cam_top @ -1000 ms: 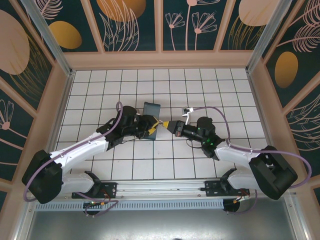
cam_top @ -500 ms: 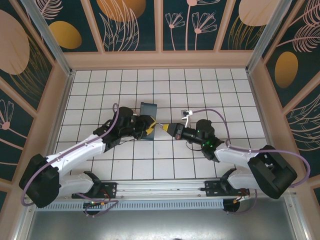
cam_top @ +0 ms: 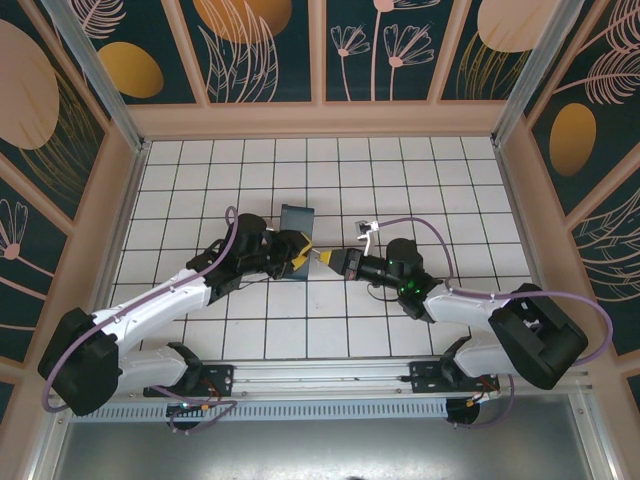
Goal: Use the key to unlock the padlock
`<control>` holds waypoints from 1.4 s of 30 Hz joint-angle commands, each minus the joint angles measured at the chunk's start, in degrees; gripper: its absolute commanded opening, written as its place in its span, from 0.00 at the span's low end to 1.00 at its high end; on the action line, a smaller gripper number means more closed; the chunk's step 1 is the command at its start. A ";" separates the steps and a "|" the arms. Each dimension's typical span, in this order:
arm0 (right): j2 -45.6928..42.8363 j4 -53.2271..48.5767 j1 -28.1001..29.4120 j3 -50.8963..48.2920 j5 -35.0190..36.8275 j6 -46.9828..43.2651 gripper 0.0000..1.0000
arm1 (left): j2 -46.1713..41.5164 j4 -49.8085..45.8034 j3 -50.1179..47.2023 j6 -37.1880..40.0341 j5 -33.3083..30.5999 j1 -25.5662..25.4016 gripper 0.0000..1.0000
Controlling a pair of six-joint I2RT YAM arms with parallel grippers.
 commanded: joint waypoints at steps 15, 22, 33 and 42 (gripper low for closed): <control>2.49 4.74 0.57 1.57 -0.06 0.19 0.00 | -0.85 4.07 0.72 -0.04 1.23 0.36 0.17; 2.85 4.93 0.85 2.63 -0.58 -0.39 0.00 | -1.07 3.61 0.44 -0.12 1.07 0.32 0.17; 4.27 5.19 1.46 3.58 -0.63 -0.25 0.00 | -1.16 4.00 0.51 0.01 1.15 0.36 0.17; 5.11 4.43 1.86 4.69 -1.15 -1.24 0.00 | -1.62 3.93 0.44 -0.36 0.99 0.36 0.16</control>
